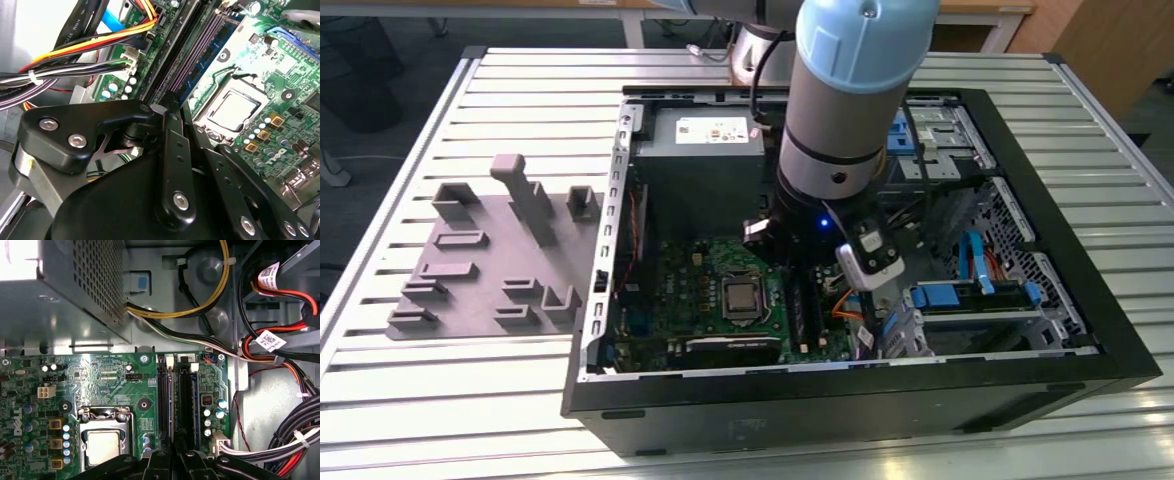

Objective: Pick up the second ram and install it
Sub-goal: 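Insert the second ram into the second slot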

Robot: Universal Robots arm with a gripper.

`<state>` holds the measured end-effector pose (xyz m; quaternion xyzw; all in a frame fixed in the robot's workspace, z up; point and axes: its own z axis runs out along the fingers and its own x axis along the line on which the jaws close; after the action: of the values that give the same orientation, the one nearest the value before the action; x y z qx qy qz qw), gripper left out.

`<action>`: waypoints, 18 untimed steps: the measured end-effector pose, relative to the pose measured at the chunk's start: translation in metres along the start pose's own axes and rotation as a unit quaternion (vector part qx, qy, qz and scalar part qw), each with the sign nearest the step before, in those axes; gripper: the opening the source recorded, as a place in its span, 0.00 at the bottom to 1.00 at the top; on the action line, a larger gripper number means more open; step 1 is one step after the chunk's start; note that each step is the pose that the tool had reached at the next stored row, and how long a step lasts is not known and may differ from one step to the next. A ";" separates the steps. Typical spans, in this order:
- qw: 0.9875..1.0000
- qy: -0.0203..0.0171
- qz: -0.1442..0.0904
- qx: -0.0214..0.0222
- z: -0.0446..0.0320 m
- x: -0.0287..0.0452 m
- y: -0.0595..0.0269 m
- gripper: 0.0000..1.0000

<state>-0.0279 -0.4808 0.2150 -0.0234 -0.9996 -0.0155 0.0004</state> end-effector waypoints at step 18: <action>1.000 0.000 -0.009 0.000 0.0030 -0.0009 -0.0001 0.14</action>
<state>-0.0270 -0.4809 0.2120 -0.0145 -0.9998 -0.0156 0.0005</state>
